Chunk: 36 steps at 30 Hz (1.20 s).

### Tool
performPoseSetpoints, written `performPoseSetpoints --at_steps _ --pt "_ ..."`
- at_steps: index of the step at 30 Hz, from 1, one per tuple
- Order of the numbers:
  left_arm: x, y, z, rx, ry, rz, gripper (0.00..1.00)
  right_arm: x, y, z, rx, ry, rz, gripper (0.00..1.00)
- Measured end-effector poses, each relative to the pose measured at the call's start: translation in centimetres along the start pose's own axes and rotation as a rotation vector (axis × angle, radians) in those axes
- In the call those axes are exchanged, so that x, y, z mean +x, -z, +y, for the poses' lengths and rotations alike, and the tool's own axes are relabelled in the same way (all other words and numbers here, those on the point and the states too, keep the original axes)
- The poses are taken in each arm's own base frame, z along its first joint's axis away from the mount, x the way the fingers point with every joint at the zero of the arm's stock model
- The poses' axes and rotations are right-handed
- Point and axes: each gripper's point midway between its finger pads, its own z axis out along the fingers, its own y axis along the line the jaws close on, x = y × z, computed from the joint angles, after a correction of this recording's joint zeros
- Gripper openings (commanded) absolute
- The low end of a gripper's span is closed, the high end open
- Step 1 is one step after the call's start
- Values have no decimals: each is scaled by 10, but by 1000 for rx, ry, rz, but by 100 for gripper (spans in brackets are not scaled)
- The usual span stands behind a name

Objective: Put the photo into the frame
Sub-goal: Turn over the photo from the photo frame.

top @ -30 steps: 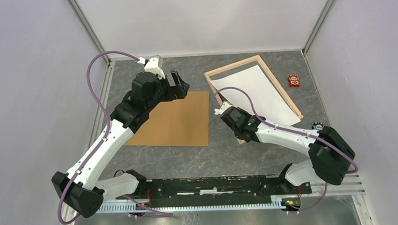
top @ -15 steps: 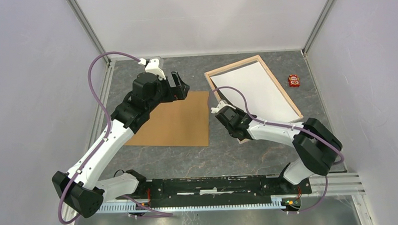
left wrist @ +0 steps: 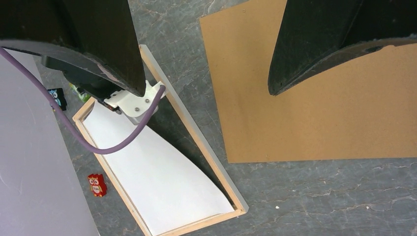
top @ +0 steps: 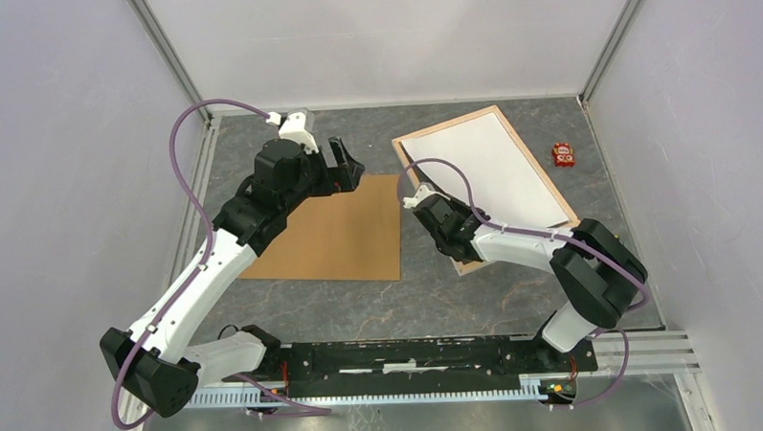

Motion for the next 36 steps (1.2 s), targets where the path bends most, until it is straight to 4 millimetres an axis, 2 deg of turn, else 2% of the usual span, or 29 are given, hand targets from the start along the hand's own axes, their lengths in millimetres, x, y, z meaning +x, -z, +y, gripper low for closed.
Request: performPoseSetpoints --at_steps 4,7,11,15,16,21,25,30,33,36 --pt "1 0 -2 10 0 5 100 0 -5 6 -9 35 10 1" --pt "1 0 -2 12 0 7 100 -3 -8 9 -12 51 16 11" --pt "1 0 -2 13 0 7 100 -12 -10 7 -9 49 10 33" --pt "2 0 -2 13 -1 8 100 -18 -7 3 -16 38 10 73" --pt "2 0 -3 14 -1 8 100 -19 -6 2 -25 35 14 79" --pt "2 0 -3 13 -1 9 100 -15 10 12 -157 -7 9 98" --pt "2 0 -2 12 -1 10 100 -28 47 12 -340 -172 -117 98" --pt "6 -5 -1 5 -3 23 100 -71 110 1 -574 -531 -394 98" --pt "10 -9 2 -5 -4 36 100 -91 135 20 -754 -733 -528 98" --pt "14 -12 6 -25 -5 43 100 -96 145 64 -959 -915 -560 92"
